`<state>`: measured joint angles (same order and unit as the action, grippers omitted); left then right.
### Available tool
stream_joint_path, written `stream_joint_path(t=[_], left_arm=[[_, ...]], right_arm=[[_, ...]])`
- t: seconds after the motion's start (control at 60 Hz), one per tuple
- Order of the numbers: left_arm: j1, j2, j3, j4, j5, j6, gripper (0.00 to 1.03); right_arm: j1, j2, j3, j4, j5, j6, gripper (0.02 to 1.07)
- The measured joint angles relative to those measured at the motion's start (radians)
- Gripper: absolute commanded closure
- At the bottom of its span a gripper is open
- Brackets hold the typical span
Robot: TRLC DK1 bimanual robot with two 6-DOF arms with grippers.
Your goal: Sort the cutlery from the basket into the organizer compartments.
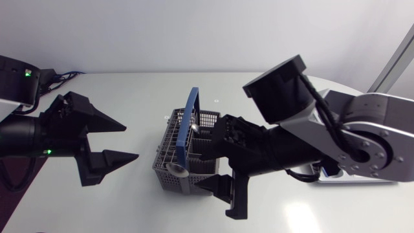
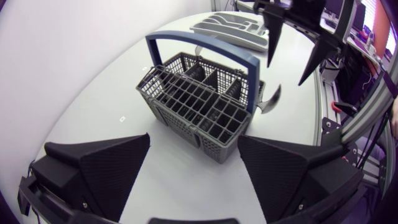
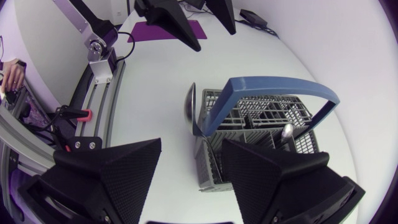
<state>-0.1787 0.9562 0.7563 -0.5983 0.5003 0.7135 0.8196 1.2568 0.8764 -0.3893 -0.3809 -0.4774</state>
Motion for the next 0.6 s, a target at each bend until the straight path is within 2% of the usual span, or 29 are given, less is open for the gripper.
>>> stream_joint_path(t=[0.25, 0.6], left_arm=[[-0.066, -0.085, -0.055, -0.011, 0.017, 0.022, 0.06], [-0.101, -0.097, -0.065, -0.011, 0.017, 0.024, 0.06]], right_arm=[[0.003, 0.101, 0.051, 0.004, -0.043, 0.007, 0.37], [0.003, 0.165, 0.084, 0.008, -0.065, 0.007, 0.68]])
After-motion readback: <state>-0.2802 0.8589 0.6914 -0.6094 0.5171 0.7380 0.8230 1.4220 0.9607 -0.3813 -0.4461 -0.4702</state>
